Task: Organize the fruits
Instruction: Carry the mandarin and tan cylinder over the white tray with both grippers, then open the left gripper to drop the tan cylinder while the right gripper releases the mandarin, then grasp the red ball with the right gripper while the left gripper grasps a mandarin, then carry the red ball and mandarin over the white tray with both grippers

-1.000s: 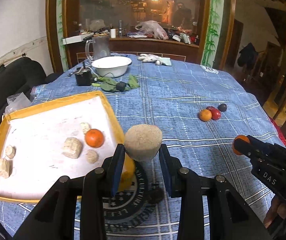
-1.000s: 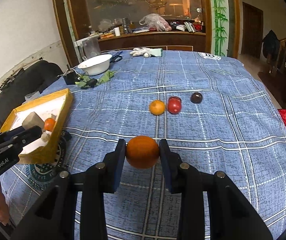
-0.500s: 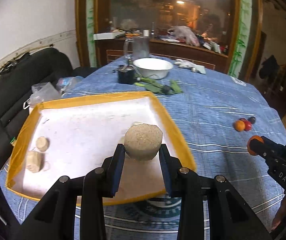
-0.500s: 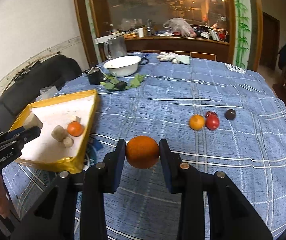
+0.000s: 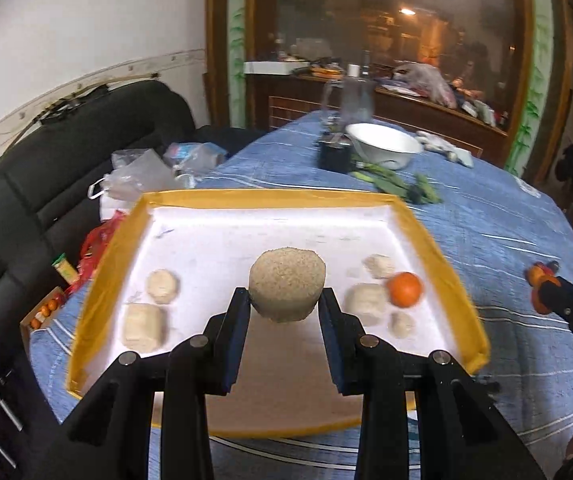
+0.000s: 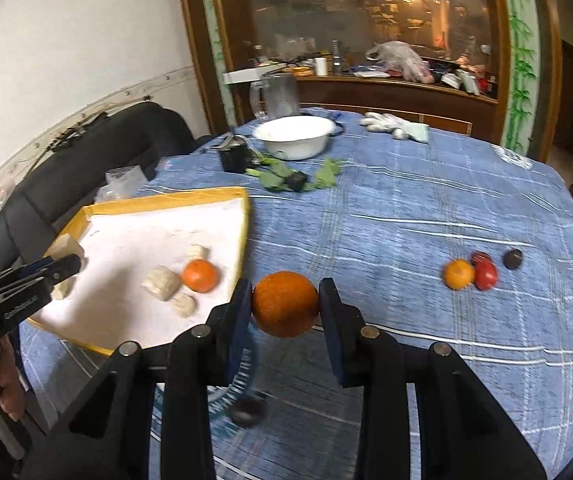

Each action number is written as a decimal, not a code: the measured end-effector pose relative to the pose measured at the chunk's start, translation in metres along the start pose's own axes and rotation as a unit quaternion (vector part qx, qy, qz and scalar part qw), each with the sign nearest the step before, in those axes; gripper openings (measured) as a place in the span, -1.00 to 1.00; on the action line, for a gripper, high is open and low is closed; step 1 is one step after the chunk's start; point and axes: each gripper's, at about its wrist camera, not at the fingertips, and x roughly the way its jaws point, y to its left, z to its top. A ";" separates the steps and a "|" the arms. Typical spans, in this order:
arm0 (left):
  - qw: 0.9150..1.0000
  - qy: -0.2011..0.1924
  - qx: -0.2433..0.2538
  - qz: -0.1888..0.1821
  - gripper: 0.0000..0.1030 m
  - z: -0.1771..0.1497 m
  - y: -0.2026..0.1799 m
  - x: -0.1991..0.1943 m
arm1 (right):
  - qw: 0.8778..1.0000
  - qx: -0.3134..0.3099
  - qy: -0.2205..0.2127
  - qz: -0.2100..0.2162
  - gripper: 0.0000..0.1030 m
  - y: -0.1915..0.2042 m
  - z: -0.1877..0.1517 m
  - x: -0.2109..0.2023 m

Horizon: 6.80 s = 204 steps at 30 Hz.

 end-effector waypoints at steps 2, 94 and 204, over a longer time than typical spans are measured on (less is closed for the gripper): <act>1.000 0.002 -0.005 0.011 -0.33 0.002 0.010 0.004 | 1.000 -0.007 0.001 0.014 -0.30 0.012 0.004 0.006; 0.980 0.002 0.140 -0.142 0.63 0.003 -0.223 0.032 | 0.987 0.082 0.079 -0.110 -0.38 -0.199 -0.002 0.075; 1.000 -0.003 0.017 0.013 -0.41 0.005 -0.017 -0.001 | 0.999 -0.038 -0.001 0.031 -0.37 0.042 -0.003 0.001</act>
